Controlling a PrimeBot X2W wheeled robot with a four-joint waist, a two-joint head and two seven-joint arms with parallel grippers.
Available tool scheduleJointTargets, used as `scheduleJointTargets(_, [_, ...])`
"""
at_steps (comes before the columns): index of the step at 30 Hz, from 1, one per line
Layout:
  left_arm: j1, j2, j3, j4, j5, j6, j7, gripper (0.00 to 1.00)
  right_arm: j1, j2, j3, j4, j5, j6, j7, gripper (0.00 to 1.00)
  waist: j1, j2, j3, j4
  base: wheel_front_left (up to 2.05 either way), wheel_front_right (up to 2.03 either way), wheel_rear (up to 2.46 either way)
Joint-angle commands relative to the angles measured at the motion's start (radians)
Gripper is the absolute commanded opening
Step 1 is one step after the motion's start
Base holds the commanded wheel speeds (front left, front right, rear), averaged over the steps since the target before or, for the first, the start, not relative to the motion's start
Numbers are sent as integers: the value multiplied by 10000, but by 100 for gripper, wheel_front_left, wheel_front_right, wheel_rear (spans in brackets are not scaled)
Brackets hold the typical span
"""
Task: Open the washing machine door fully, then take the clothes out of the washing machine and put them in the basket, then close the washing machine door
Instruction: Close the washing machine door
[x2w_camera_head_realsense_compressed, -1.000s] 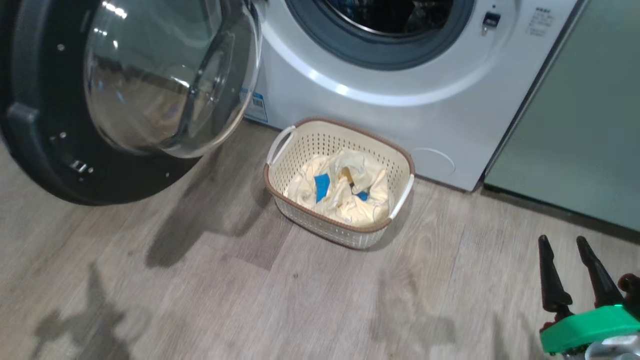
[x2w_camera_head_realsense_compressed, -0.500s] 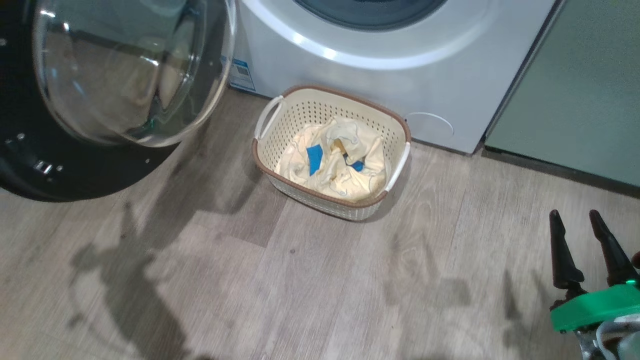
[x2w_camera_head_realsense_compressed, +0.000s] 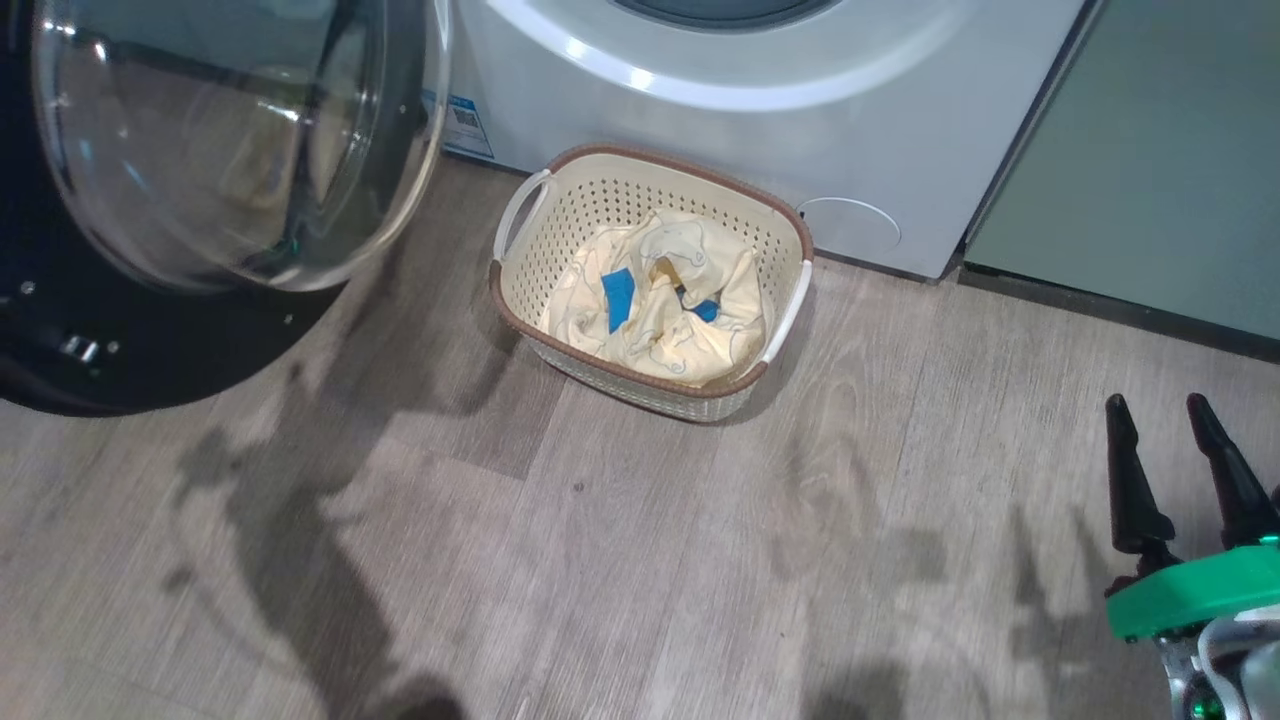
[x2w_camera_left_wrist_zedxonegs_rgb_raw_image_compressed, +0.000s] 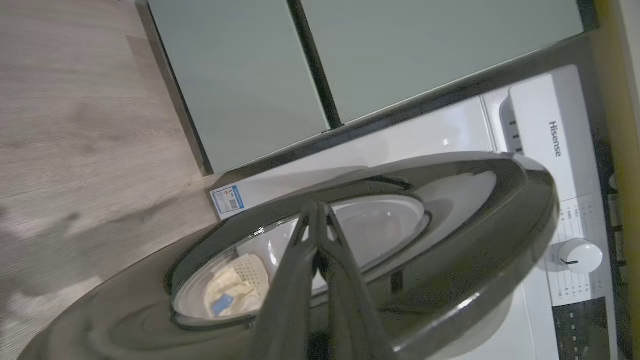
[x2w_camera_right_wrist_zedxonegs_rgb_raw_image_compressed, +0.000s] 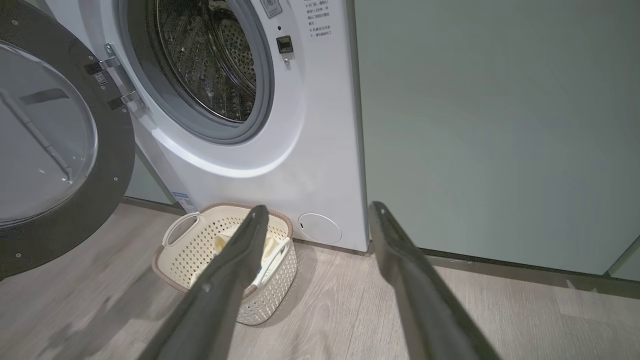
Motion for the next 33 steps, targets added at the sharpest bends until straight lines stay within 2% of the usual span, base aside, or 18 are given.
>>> scheduleJointTargets(1, [-269,563,-42,-347,7,-117,290,0,-194,-182,156,-249,-66,6,-67,100,-1,0,-65,28,0,0,0])
scheduleJointTargets(5, [-315,349,-284,-284,-38,-251,814,0,-110,-121,128,-219,-65,6,-67,100,-1,0,-246,111,0,0,0])
scheduleJointTargets(15, [-346,-612,-1022,-198,-61,-730,1696,0,32,42,165,-129,-39,6,-67,100,-1,0,-777,267,0,0,0])
scheduleJointTargets(25, [-759,-1552,-1548,-31,-231,-877,2449,0,209,244,69,-70,-16,6,-67,100,-1,0,-1180,262,0,0,0])
scheduleJointTargets(33, [-396,-2420,-1915,-516,-291,-934,2633,0,309,394,59,-84,-1,6,-67,100,-1,0,-1431,-114,0,0,0])
